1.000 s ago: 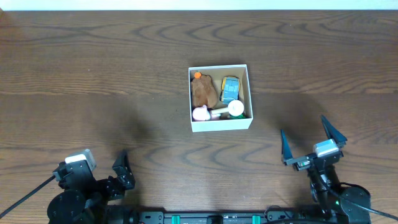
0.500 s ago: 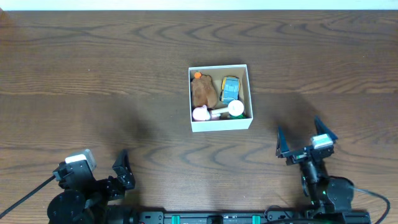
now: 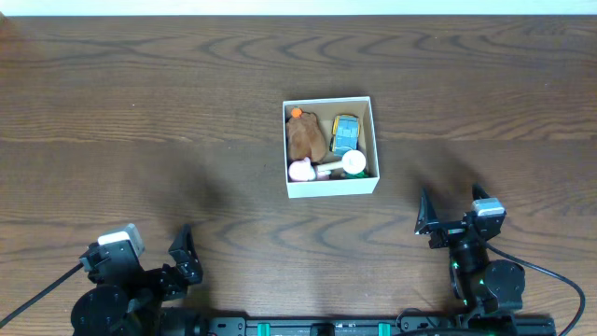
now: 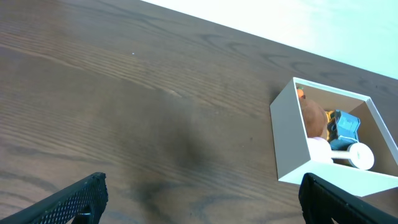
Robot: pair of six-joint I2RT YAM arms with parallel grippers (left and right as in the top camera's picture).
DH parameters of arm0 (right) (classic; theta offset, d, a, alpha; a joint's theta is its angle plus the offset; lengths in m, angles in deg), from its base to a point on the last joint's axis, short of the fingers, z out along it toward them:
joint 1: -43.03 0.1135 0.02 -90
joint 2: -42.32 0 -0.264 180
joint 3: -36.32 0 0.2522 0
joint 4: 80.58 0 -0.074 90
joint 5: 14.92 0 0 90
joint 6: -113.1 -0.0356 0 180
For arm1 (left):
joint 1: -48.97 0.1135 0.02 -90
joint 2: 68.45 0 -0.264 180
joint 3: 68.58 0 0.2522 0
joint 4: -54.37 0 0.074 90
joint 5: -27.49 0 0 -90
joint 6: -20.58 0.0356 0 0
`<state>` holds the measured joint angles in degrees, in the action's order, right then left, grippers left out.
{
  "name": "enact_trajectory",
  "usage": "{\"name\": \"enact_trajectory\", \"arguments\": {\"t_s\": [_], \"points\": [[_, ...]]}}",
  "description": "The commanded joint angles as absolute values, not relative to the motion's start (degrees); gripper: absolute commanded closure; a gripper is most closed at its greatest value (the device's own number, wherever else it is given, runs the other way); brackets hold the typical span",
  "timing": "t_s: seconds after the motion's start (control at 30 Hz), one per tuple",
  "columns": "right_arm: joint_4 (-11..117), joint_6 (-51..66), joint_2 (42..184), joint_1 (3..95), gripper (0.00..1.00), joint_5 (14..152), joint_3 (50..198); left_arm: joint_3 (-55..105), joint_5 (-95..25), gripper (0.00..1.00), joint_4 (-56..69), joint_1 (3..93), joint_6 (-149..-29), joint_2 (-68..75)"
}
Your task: Pack container
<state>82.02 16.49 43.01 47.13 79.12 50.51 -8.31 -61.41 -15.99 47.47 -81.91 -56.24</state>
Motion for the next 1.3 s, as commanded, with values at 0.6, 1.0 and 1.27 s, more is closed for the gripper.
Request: {"name": "enact_trajectory", "arguments": {"t_s": [0.6, 1.0, 1.27], "points": [[81.5, 25.5, 42.6, 48.4, 0.01, 77.9, 50.4, -8.6, -61.4, 0.02, -15.9, 47.7, -82.6, -56.3], [81.6, 28.3, 42.6, 48.9, 0.01, 77.9, 50.4, -8.6, -61.4, 0.02, -15.9, 47.7, -82.6, -56.3], [81.6, 28.3, 42.6, 48.9, 0.01, 77.9, 50.4, -8.6, -61.4, 0.02, -15.9, 47.7, -82.6, -56.3]]}}
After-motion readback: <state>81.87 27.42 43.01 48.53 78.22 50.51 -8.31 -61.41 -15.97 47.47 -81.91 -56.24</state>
